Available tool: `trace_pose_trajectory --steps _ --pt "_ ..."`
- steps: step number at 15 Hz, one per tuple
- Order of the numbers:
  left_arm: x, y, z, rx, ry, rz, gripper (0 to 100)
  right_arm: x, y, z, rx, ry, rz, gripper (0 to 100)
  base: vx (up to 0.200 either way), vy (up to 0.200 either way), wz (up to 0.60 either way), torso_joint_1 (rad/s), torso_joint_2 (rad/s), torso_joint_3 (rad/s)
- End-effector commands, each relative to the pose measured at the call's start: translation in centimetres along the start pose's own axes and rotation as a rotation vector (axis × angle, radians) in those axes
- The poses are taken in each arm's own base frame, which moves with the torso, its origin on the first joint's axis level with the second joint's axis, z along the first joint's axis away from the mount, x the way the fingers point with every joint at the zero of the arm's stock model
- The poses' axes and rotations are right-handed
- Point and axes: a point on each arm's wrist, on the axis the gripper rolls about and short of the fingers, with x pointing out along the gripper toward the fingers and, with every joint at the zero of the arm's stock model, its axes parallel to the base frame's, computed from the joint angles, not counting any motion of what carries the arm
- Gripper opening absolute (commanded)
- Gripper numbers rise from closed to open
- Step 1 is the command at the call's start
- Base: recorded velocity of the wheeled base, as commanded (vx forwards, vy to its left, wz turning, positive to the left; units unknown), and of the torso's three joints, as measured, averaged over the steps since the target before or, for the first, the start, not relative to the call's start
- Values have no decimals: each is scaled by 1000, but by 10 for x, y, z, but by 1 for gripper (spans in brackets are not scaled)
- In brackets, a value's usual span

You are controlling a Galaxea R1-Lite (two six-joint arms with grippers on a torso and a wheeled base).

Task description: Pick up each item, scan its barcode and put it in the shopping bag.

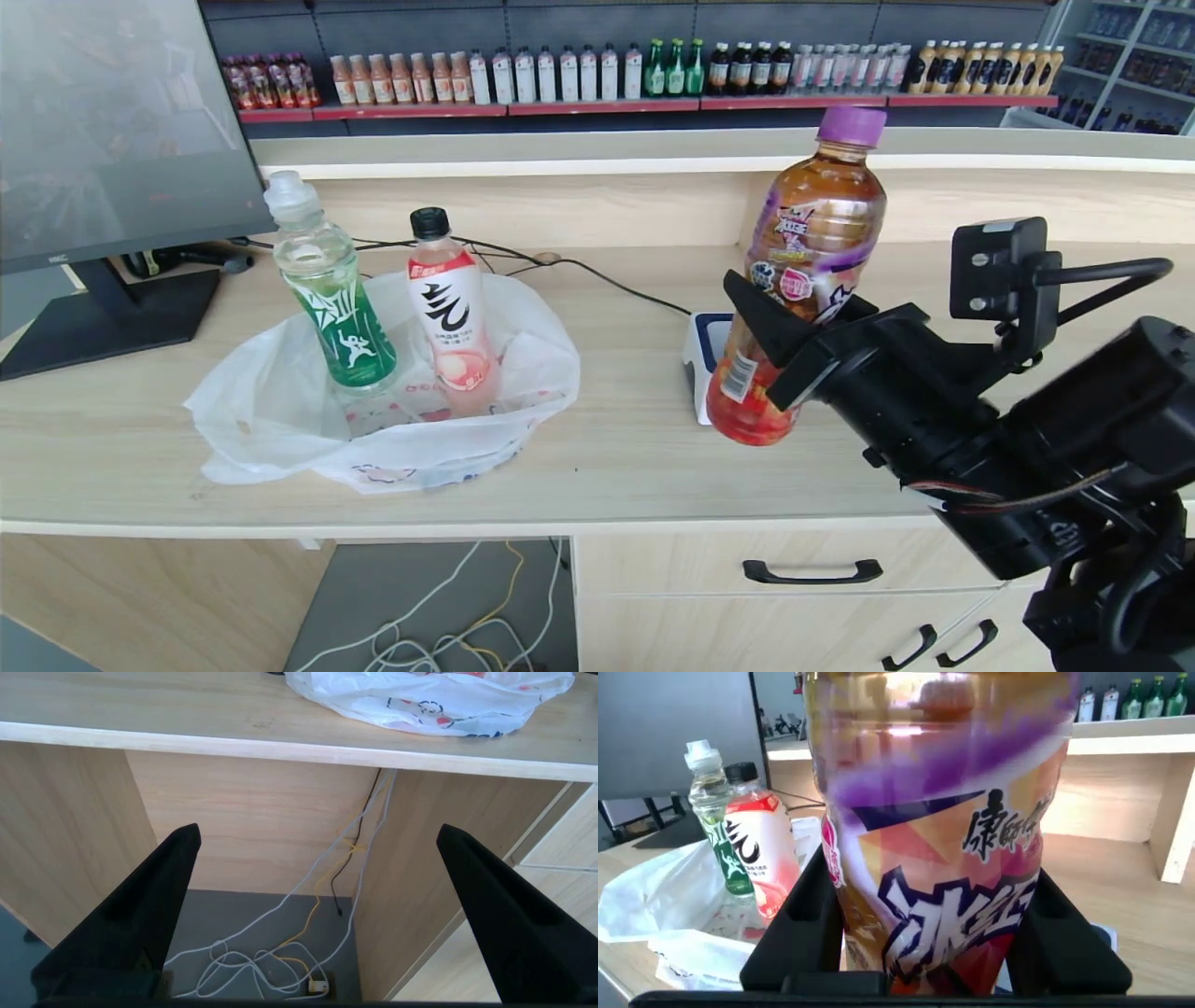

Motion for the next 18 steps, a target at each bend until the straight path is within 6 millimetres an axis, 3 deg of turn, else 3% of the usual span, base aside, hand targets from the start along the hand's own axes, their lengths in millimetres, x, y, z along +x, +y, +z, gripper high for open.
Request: trace_pose_trajectory --steps 1,7,18 --pt "0 0 0 -2 0 1 100 -3 -2 1 1 1 -5 0 0 200 0 2 2 2" --pt "0 0 0 -2 0 1 100 -15 -5 3 5 20 -10 0 0 200 0 4 2 3" --pt "0 0 0 -2 0 1 100 -18 3 15 22 -16 18 0 0 200 0 1 2 2"
